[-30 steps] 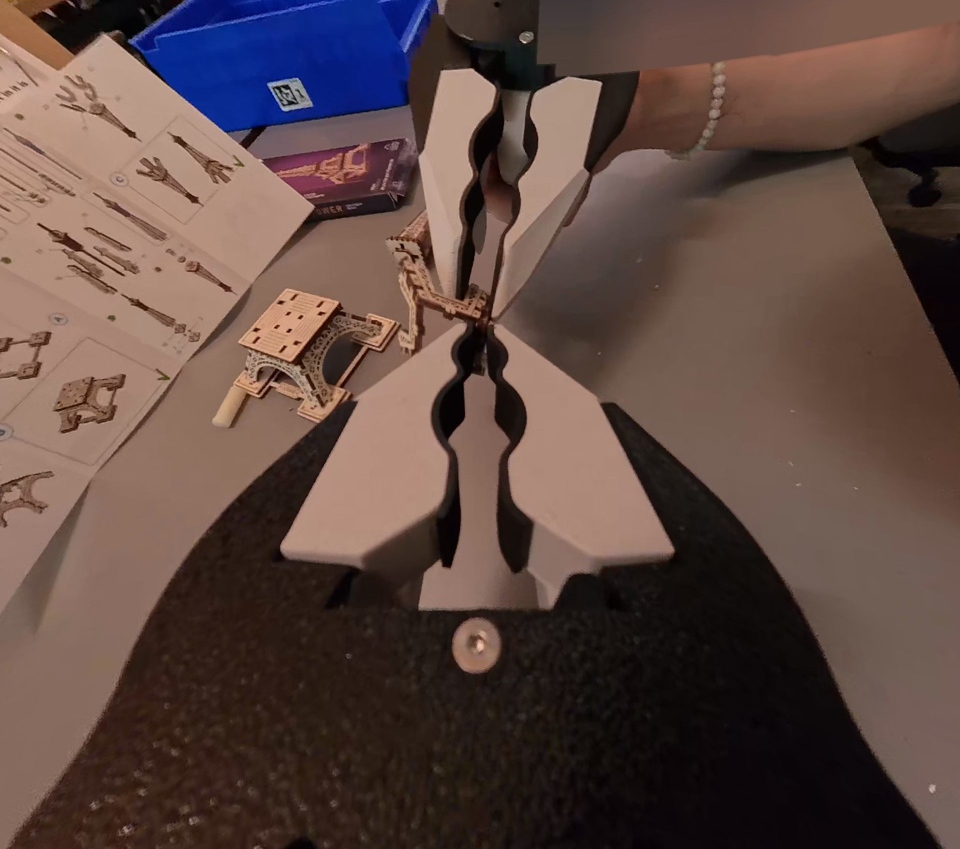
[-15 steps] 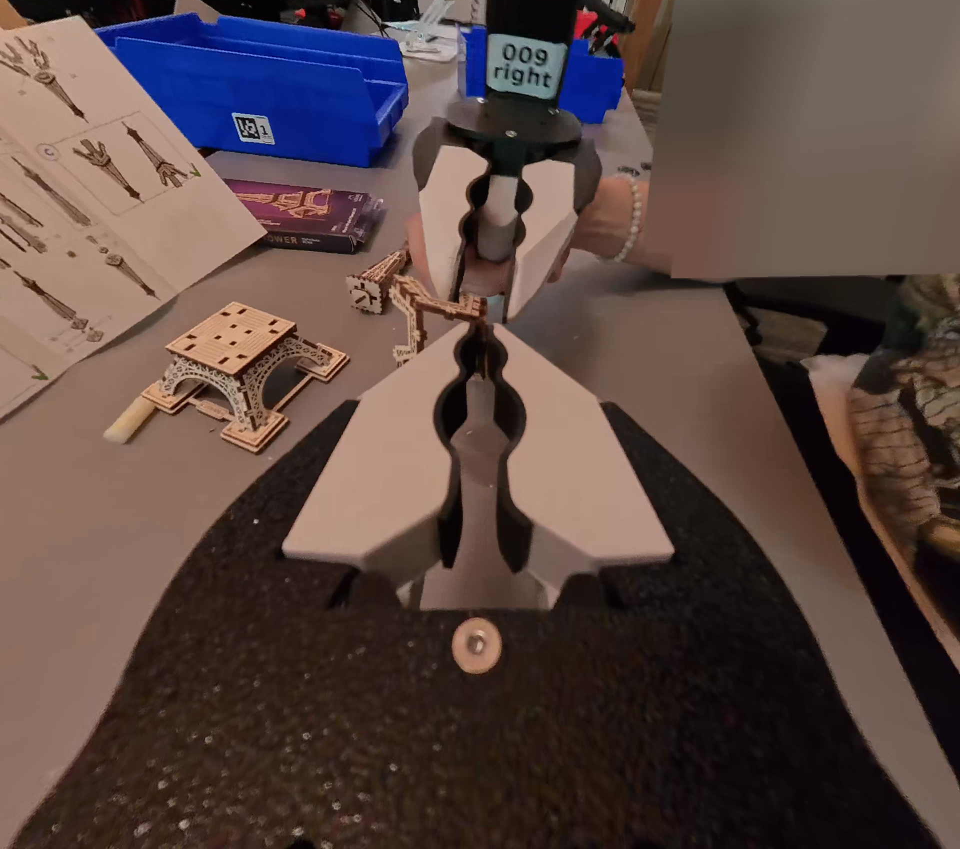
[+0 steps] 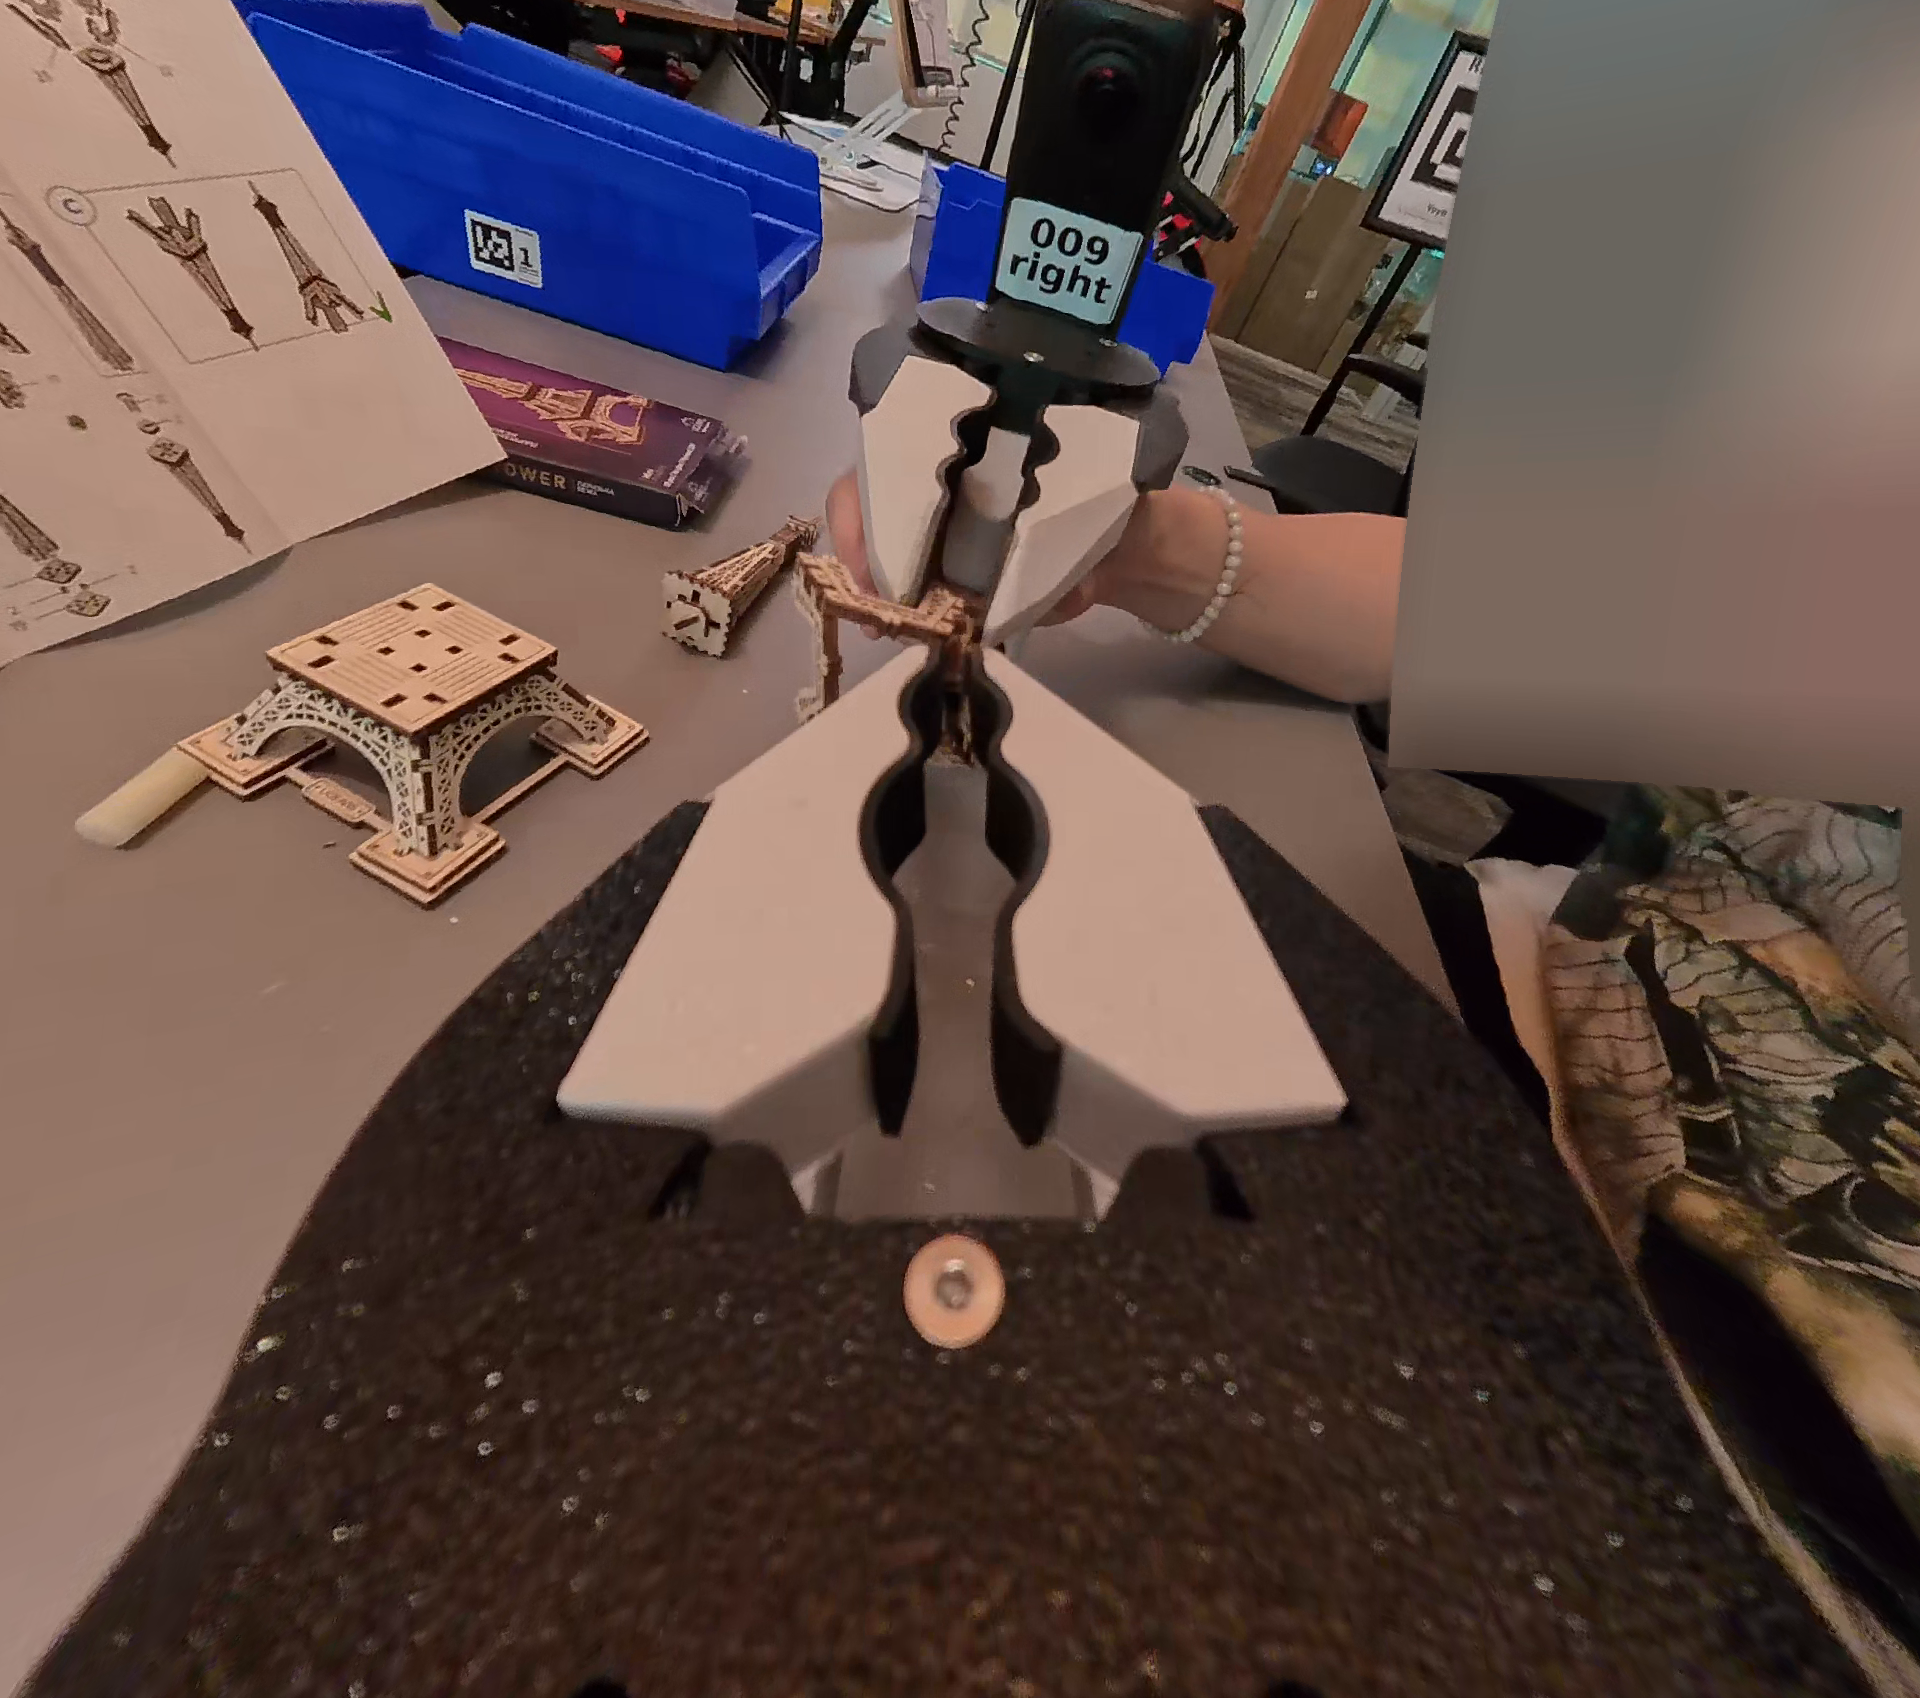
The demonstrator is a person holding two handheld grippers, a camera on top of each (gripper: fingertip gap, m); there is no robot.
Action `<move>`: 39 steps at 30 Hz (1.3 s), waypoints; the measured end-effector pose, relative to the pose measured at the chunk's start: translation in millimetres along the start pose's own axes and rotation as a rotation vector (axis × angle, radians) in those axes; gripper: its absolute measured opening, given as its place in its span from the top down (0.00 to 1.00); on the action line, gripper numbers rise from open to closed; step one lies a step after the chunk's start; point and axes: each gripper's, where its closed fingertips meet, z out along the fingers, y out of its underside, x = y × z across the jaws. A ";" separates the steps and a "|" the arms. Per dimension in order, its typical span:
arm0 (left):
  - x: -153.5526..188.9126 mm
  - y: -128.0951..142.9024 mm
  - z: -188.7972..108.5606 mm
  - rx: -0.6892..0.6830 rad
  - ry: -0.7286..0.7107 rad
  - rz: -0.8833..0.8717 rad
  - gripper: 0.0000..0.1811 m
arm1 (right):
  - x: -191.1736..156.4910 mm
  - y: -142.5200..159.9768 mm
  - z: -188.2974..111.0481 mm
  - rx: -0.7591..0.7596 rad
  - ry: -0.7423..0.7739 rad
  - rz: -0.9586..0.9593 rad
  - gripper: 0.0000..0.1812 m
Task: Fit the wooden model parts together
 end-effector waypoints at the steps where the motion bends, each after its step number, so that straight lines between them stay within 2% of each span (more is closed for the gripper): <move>1: -0.1 1.2 0.1 -0.011 -0.005 0.009 0.99 | -0.3 1.0 0.0 -0.009 -0.003 -0.002 0.95; 10: -0.5 -0.9 -0.4 -0.007 -0.023 0.042 0.99 | 0.9 -1.8 0.2 -0.008 0.050 -0.119 0.95; 14: 0.2 -9.2 -1.6 0.030 -0.072 0.153 0.98 | 0.4 -10.4 -0.9 0.021 0.097 -0.233 0.95; 18: 1.3 -16.2 -3.8 0.036 -0.119 0.220 0.98 | 0.5 -16.5 -2.8 0.072 0.115 -0.266 0.95; 23: 8.8 -26.6 -10.4 0.074 -0.103 0.228 0.99 | -4.0 -24.7 -5.6 0.134 0.082 -0.239 0.95; 26: 14.2 -27.9 -9.5 0.071 -0.089 0.235 0.95 | -5.7 -24.1 -3.8 0.138 0.081 -0.256 0.95; 39: 24.0 -38.4 -7.3 -0.043 -0.244 0.452 0.99 | -16.3 -42.5 -11.8 0.308 0.013 -0.218 0.95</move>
